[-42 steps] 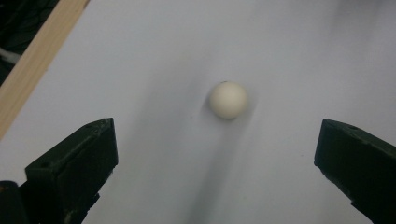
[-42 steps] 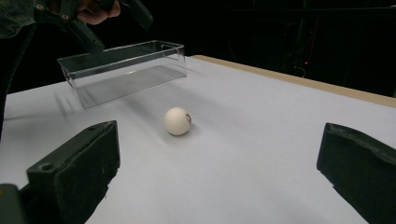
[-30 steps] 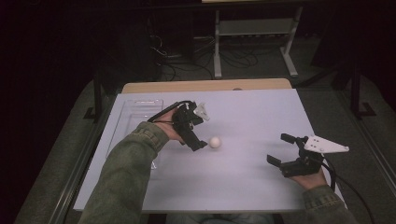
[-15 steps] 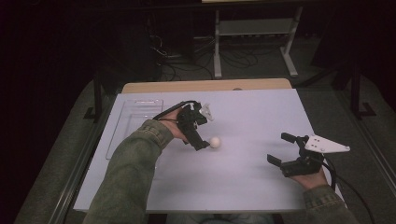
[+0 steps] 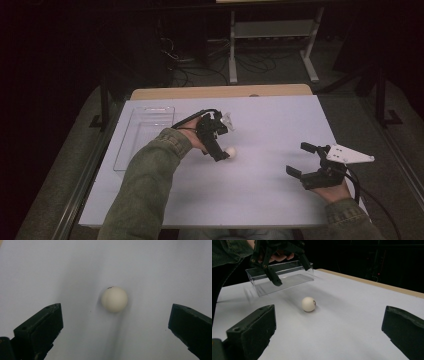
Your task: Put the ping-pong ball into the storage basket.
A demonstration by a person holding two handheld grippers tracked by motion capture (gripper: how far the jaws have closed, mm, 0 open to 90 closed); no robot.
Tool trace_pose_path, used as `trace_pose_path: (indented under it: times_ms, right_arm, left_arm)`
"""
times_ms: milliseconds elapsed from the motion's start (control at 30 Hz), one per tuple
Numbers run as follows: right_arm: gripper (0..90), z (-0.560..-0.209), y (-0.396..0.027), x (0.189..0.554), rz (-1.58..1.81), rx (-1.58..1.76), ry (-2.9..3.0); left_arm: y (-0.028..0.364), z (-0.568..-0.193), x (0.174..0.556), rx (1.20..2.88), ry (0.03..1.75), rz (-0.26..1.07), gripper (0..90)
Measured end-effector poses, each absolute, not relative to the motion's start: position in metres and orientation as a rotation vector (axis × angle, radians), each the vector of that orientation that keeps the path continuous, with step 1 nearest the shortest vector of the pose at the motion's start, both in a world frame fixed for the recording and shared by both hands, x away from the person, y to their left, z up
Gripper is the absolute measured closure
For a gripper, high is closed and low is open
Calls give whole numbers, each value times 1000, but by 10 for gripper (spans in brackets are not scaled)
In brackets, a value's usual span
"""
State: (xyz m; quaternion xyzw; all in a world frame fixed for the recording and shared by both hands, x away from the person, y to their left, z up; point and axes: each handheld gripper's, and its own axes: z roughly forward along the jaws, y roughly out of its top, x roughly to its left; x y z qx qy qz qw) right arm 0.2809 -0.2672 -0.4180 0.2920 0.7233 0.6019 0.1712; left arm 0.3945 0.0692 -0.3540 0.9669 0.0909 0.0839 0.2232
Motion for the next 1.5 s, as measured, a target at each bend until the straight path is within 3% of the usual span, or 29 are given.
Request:
trace_pose_path:
  times_ms: [1300, 1333, 1400, 1500]
  right_arm:
    - [0, -419, -267, 280, 1708, 842, 2056]
    - [0, -419, -267, 280, 1708, 844, 2054]
    - [0, -419, -267, 281, 1708, 843, 2056]
    - [0, -420, -267, 281, 1704, 838, 2072]
  left_arm:
    - [42, -391, 414, 2713, 209, 105, 0]
    - [43, -391, 414, 2711, 205, 86, 13]
    - [43, -391, 414, 2708, 189, 60, 132]
    - [43, -392, 415, 2708, 189, 45, 141]
